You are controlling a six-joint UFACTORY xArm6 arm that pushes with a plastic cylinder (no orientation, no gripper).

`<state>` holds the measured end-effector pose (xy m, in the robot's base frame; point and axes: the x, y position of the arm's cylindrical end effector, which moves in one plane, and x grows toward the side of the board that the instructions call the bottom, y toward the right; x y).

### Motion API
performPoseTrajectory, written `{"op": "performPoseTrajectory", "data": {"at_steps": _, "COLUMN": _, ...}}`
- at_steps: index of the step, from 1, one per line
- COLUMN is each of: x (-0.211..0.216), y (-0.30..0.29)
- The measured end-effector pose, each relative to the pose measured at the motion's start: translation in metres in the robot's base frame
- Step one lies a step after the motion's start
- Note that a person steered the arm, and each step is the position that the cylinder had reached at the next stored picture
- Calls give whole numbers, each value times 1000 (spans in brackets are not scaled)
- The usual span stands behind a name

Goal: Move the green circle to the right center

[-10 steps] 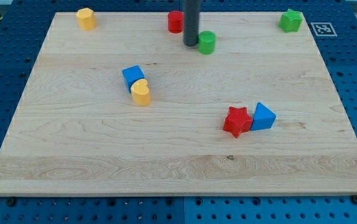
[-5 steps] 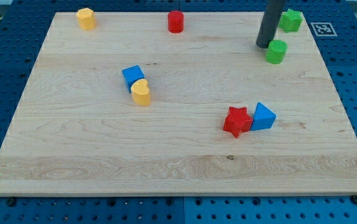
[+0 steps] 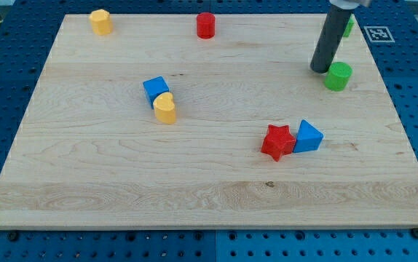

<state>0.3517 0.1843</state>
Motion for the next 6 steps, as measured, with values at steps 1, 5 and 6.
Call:
{"op": "performPoseTrajectory", "data": {"at_steps": 1, "x": 21, "y": -4}}
{"op": "performPoseTrajectory", "data": {"at_steps": 5, "x": 48, "y": 14}}
{"op": "performPoseTrajectory", "data": {"at_steps": 6, "x": 36, "y": -19}}
